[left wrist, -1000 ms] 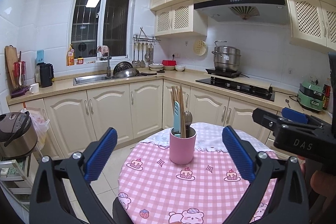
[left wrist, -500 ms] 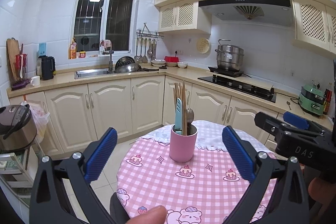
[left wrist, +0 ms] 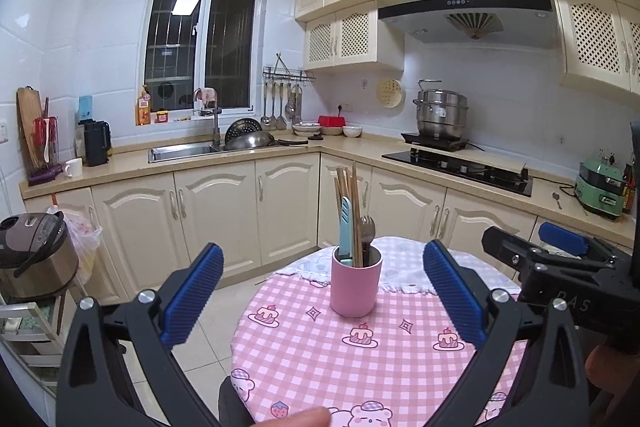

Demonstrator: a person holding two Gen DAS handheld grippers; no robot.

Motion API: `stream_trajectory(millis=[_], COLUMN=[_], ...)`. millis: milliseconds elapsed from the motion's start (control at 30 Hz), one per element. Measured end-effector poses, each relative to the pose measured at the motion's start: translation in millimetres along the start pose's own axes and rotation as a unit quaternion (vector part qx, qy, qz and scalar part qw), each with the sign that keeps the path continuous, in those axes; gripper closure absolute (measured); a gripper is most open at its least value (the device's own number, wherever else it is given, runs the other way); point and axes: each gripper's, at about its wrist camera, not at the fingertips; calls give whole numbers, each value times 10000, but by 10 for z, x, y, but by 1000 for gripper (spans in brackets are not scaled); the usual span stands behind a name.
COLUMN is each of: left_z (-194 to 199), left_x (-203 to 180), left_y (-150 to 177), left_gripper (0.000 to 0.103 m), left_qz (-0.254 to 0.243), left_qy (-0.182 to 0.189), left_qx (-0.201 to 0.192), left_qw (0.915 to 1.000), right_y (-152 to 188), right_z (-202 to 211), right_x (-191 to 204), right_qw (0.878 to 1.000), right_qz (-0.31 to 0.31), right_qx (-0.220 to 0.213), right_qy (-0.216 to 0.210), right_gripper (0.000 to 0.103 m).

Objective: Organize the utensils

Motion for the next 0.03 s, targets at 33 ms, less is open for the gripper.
stream_trajectory(millis=[33], left_z=[-4], left_x=[-1], left_y=[-3], left_gripper=[5], left_qz=[7], left_qy=[4], left_qx=[5], left_qw=[10000], right_y=[-2], right_z=[1], right_x=[0], right_qw=[10000], right_qz=[-1], right_qx=[-3], right_qy=[-1], right_gripper=[6])
Point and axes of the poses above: each gripper's, at about its wrist camera, not at the fingertips, and z roughly against the way its jaws point, x to its left, y to its underside, and after that the axes turned 5 degrees about x, right-handed
